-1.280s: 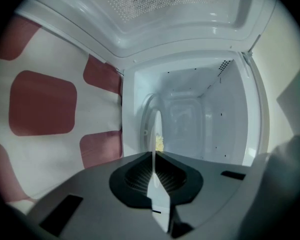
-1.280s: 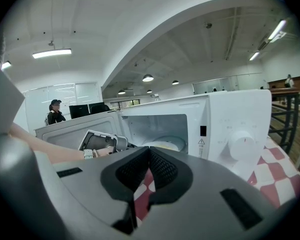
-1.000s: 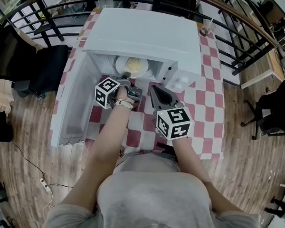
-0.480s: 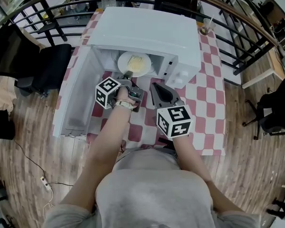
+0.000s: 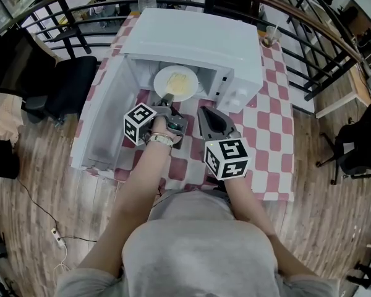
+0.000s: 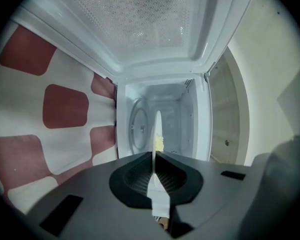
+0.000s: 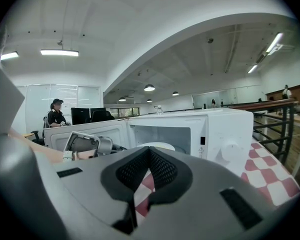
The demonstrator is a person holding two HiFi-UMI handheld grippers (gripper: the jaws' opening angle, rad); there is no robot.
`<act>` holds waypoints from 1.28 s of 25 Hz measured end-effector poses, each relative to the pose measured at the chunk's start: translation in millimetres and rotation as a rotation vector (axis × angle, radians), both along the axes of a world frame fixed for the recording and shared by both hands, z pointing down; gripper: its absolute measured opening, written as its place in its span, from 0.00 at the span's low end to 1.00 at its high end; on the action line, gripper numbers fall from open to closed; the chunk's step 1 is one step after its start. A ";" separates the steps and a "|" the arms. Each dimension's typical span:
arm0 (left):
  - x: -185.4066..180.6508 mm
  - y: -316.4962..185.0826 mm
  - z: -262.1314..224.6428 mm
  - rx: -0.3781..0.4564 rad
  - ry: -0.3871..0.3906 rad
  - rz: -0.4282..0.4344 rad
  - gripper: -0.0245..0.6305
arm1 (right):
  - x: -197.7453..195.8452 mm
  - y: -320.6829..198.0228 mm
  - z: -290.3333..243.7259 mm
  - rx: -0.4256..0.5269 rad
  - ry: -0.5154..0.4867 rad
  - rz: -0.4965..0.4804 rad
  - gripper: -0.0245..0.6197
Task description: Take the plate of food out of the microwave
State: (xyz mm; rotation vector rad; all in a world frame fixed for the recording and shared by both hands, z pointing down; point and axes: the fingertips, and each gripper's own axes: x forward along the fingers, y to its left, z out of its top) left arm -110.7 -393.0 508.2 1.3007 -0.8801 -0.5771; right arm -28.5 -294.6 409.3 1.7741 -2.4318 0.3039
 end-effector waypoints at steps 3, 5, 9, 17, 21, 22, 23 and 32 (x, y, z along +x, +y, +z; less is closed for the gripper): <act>-5.6 8.6 -2.6 0.009 0.001 -0.003 0.06 | 2.4 4.0 -3.5 0.034 0.003 0.020 0.08; -7.9 14.1 -4.6 0.020 -0.003 0.000 0.06 | 3.9 6.7 -5.0 0.050 -0.002 0.029 0.08; -9.2 23.1 -13.3 0.047 0.004 0.003 0.06 | 1.9 9.3 -7.0 0.063 -0.003 0.027 0.08; -10.8 37.4 -34.6 0.119 0.004 0.011 0.06 | -7.4 14.5 -11.5 0.101 0.007 0.015 0.08; -10.6 45.2 -39.2 0.136 0.007 0.014 0.06 | -4.8 16.2 -12.8 0.112 0.013 0.032 0.08; -10.4 46.5 -39.8 0.136 0.011 0.014 0.06 | -4.3 16.9 -12.7 0.115 0.018 0.035 0.08; -10.2 47.6 -40.3 0.136 0.014 0.013 0.06 | -4.1 17.8 -12.6 0.118 0.023 0.037 0.08; -5.8 61.8 -55.1 0.186 -0.026 0.006 0.06 | -9.0 20.3 -11.0 0.124 0.033 0.030 0.08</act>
